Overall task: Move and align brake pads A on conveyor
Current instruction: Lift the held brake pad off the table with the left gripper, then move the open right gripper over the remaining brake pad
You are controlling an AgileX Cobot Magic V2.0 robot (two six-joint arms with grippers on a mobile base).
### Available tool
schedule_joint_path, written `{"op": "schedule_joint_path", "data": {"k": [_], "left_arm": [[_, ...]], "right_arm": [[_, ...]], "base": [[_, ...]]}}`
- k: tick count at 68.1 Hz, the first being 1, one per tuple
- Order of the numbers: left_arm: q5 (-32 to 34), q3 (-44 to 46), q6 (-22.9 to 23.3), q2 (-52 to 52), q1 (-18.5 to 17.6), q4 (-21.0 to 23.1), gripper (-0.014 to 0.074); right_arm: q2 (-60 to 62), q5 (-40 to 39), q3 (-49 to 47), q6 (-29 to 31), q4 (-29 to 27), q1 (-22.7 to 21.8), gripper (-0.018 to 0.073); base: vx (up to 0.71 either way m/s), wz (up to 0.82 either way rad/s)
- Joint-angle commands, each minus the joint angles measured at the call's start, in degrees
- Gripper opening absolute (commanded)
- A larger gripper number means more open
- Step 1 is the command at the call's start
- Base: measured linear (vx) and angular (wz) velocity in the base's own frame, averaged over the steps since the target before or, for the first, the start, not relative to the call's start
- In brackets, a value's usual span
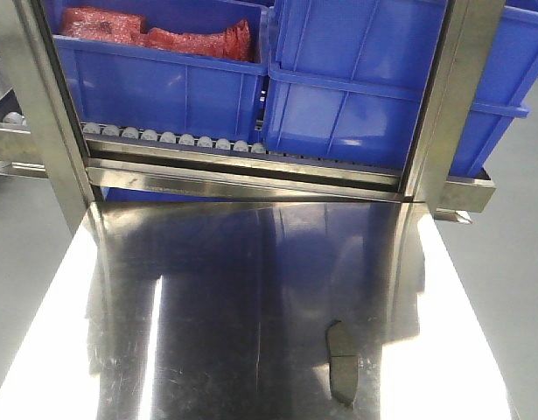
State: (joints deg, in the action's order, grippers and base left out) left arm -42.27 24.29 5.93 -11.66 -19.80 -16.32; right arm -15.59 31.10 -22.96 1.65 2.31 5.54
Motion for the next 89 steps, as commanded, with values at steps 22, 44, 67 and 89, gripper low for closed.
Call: {"op": "schedule_joint_path", "data": {"k": [22, 44, 67, 89], "left_arm": [[5.25, 1.64, 0.00, -0.58, 0.01, -1.10, -0.0006], [5.25, 1.64, 0.00, -0.58, 0.01, -1.10, -0.0006], [5.25, 1.64, 0.00, -0.58, 0.01, -1.10, -0.0006], [5.25, 1.64, 0.00, -0.58, 0.01, -1.10, -0.0006]], "right_arm": [[-0.67, -4.39, -1.38, 0.00, 0.48, -0.22, 0.0540], [-0.67, -5.55, -1.38, 0.00, 0.48, -0.22, 0.0540], [-0.67, -7.70, -1.38, 0.00, 0.42, -0.22, 0.0540], [-16.92, -6.92, -4.26, -4.85, -1.01, -0.22, 0.0540]], "base": [[0.00, 0.00], [0.00, 0.00], [0.00, 0.00], [0.00, 0.00]]}}
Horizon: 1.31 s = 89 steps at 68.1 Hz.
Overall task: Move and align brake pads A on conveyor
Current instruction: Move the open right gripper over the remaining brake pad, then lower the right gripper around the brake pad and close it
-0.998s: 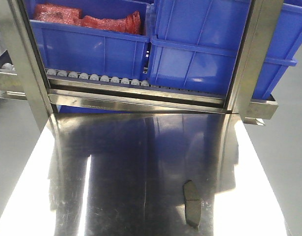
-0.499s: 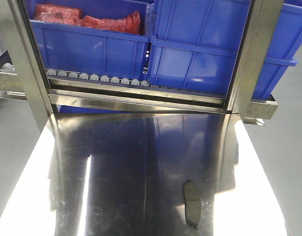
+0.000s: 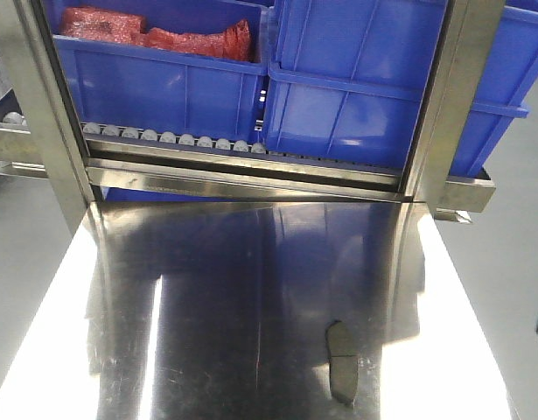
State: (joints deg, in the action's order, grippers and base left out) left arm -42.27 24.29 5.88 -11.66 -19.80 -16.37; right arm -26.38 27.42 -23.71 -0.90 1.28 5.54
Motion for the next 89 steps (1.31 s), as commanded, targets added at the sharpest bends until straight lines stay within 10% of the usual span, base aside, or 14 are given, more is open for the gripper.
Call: {"op": "schedule_joint_path", "data": {"k": [1, 33, 89], "left_arm": [[5.25, 1.64, 0.05, -0.58, 0.01, -1.05, -0.0006], [5.25, 1.64, 0.05, -0.58, 0.01, -1.05, -0.0006], [5.25, 1.64, 0.05, -0.58, 0.01, -1.05, -0.0006]], "right_arm": [[-7.32, -3.02, -3.93, -2.56, 0.02, -0.22, 0.0540], [-46.17, 16.90, -27.82, -2.86, -6.28, 0.38, 0.0540], [-71.62, 27.67, -44.86, -22.85, -0.82, 24.69, 0.0540]], "base": [[0.00, 0.00], [0.00, 0.00], [0.00, 0.00]]}}
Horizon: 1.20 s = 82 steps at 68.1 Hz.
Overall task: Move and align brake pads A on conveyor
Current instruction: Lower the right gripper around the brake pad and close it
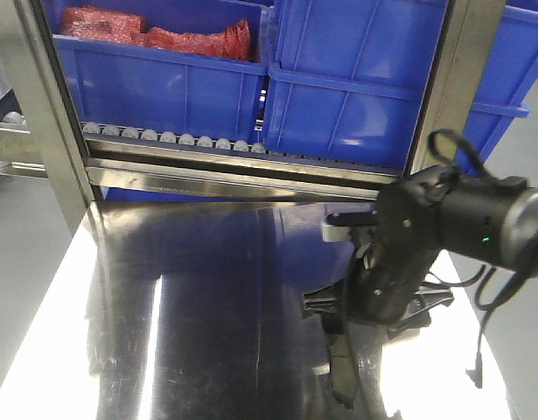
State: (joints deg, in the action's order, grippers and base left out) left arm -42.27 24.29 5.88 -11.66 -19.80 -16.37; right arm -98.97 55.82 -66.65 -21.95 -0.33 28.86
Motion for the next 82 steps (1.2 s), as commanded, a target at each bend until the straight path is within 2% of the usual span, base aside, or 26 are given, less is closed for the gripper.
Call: {"op": "schedule_joint_path", "data": {"k": [1, 14, 68, 73, 82], "left_arm": [[5.25, 1.64, 0.05, -0.58, 0.01, -1.05, -0.0006], [5.25, 1.64, 0.05, -0.58, 0.01, -1.05, -0.0006], [5.25, 1.64, 0.05, -0.58, 0.01, -1.05, -0.0006], [5.25, 1.64, 0.05, -0.58, 0.01, -1.05, -0.0006], [5.25, 1.64, 0.05, -0.58, 0.01, -1.05, -0.0006]], "right_arm": [[0.78, -0.82, -1.92, -1.94, 0.90, 1.49, 0.0540], [-1.58, -0.69, -1.92, -5.40, 3.37, 3.41, 0.0540], [-5.96, -5.17, -1.84, -5.41, 3.75, 3.15, 0.0540], [-5.96, -5.41, -1.84, -5.41, 3.75, 3.15, 0.0528], [-5.96, -6.03, -1.84, -5.41, 3.75, 3.15, 0.0442]], "base": [[0.00, 0.00], [0.00, 0.00], [0.00, 0.00], [0.00, 0.00], [0.00, 0.00]]}}
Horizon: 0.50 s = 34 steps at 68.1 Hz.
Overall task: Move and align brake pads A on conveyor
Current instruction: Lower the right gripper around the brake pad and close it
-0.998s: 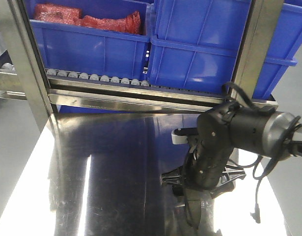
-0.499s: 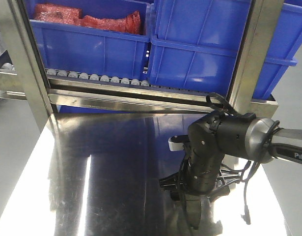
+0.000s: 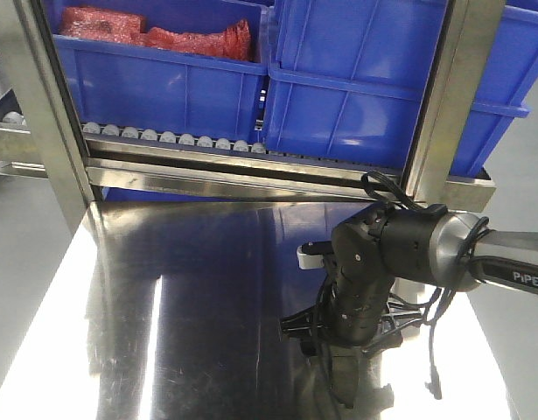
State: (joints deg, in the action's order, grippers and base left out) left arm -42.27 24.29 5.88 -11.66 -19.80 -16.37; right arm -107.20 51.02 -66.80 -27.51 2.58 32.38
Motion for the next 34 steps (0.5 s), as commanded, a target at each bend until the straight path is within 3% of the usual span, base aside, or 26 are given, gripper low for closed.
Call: {"op": "schedule_joint_path", "data": {"k": [1, 12, 23, 34], "left_arm": [[5.25, 1.64, 0.05, -0.58, 0.01, -1.05, -0.0006], [5.25, 1.64, 0.05, -0.58, 0.01, -1.05, -0.0006], [5.25, 1.64, 0.05, -0.58, 0.01, -1.05, -0.0006], [5.25, 1.64, 0.05, -0.58, 0.01, -1.05, -0.0006]], "right_arm": [[2.26, -1.24, -1.69, 0.15, 0.84, -0.37, 0.0428], [1.62, -1.42, -1.69, -0.89, 1.68, -0.37, 0.0244], [0.91, -0.27, -1.69, -1.04, 3.30, -0.37, -0.0020], [2.82, -0.72, -1.69, -1.03, 3.80, -0.37, -0.0013]], "base": [[0.00, 0.00], [0.00, 0.00], [0.00, 0.00], [0.00, 0.00]]}}
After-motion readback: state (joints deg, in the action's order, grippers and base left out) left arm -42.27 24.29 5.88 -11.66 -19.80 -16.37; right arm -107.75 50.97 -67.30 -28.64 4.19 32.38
